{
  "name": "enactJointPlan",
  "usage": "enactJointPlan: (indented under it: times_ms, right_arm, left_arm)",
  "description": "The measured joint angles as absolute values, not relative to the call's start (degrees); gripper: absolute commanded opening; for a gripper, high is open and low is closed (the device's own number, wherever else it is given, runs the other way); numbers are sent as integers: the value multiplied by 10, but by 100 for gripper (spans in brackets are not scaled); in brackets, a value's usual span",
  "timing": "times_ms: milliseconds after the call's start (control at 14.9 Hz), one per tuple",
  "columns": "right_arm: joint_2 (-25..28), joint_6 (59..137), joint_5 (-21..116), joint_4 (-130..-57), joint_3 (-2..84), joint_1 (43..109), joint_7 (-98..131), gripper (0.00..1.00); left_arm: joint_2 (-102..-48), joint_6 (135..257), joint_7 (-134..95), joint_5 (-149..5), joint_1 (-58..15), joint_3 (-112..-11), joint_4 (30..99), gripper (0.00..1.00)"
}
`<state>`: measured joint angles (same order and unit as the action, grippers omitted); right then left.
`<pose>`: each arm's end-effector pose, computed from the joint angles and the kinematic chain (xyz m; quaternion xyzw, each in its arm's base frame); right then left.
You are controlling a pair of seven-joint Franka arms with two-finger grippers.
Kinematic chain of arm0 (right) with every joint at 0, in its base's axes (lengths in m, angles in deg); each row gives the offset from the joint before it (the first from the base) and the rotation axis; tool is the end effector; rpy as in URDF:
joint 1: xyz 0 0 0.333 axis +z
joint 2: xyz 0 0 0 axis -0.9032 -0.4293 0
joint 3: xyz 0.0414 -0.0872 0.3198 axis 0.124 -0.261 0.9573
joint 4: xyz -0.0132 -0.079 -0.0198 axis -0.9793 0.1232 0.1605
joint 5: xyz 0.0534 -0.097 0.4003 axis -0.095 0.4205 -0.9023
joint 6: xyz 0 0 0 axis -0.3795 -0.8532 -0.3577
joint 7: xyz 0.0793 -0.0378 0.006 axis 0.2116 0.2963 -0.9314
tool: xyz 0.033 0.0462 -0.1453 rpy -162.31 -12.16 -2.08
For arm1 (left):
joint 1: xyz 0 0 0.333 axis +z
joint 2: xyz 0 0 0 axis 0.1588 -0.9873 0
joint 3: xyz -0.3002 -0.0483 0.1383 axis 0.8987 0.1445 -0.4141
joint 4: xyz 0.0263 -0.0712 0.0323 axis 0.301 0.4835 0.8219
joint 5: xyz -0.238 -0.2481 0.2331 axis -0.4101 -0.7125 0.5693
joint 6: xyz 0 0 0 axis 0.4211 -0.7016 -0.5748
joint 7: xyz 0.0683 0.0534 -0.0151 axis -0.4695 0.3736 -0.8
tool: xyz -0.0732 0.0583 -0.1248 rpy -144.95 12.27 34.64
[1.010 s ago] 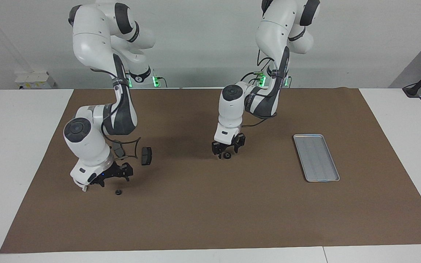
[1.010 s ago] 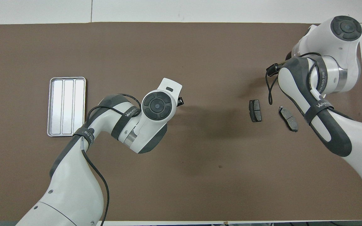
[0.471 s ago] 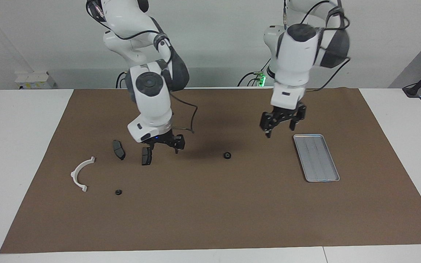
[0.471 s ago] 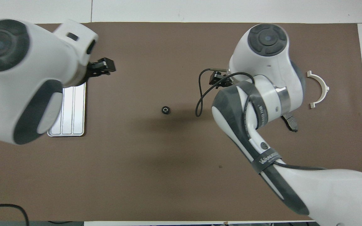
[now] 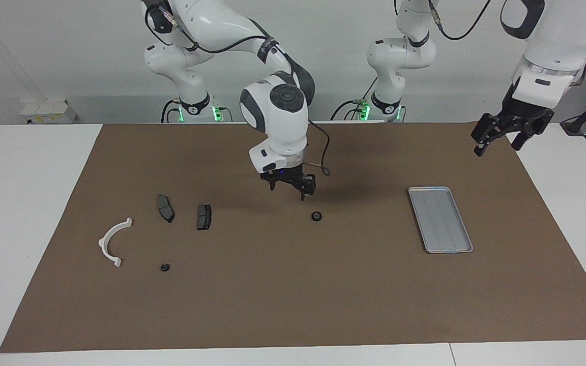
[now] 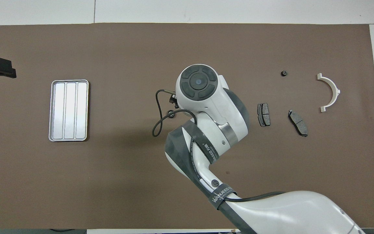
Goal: Place bearing gear from tray to pile
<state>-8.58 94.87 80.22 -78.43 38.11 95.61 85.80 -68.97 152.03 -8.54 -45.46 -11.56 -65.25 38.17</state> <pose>0.5869 0.4044 0.3572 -0.9757 0.2192 -0.0040 0.0016 0.6110 -0.0152 0.6248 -0.9976 -0.0237 -0.0649 0.0083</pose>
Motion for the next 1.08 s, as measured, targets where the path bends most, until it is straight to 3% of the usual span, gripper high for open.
enactJointPlan:
  times_ms: [404,673,1077]
  right_arm:
    - [-203,1014,823,-729,378,997,921,100]
    - [-213,1023,823,-722,377,1001,921,100]
    - [-242,1038,838,-716,376,1018,923,100]
  left_arm:
    - [-667,1514,-77,-456,-118,-637,422,100]
    - [-641,1515,-69,-456,-119,-634,471,100]
    - [-638,1510,-67,-456,-119,-631,473,100]
